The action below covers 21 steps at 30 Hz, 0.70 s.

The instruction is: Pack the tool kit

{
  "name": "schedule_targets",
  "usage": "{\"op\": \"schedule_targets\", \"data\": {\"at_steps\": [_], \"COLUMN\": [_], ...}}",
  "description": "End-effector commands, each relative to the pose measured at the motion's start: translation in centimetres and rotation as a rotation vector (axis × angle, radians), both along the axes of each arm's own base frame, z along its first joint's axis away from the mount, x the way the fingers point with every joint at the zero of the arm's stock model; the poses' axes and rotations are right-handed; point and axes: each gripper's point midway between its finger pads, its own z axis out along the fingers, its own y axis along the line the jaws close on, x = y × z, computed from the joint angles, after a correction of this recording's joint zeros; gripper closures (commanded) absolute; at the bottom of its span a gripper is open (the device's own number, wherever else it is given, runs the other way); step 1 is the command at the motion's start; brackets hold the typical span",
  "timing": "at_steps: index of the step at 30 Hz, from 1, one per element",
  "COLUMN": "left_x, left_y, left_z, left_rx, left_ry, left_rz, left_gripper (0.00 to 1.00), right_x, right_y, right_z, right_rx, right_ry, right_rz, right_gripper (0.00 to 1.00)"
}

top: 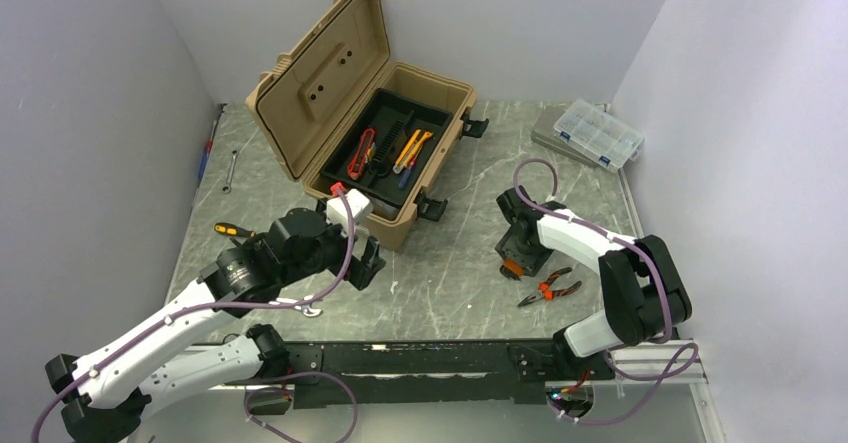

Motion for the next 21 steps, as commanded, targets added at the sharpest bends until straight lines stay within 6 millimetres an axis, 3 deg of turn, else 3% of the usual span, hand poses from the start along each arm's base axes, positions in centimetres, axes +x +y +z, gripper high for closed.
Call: {"op": "schedule_targets", "data": {"at_steps": [1, 3, 6, 13, 21], "left_x": [-0.2, -0.1, -0.3, -0.2, -0.1], "left_y": [0.4, 0.5, 0.4, 0.3, 0.2], "left_z": [-0.1, 0.0, 0.1, 0.1, -0.1], "left_rx": [0.008, 0.007, -0.001, -0.002, 0.007], "left_ry": [-0.010, -0.014, -0.015, -0.015, -0.012], "left_rz": [-0.002, 0.002, -0.008, -0.006, -0.005], "left_gripper": [0.01, 0.01, 0.01, 0.01, 0.01], "right_x": [-1.1, -0.9, -0.4, 0.9, 3.8], "right_y": [-0.6, -0.5, -0.2, 0.9, 2.8], "right_z": [-2.0, -1.5, -0.3, 4.1, 11.4], "right_rx": [-0.022, -0.020, 0.007, 0.077, 0.181], "right_ry": [0.031, 0.024, -0.019, -0.122, -0.303], "right_rz": [-0.041, -0.040, -0.036, -0.018, 0.041], "right_gripper": [0.49, 0.63, 0.74, 0.74, 0.74]}}
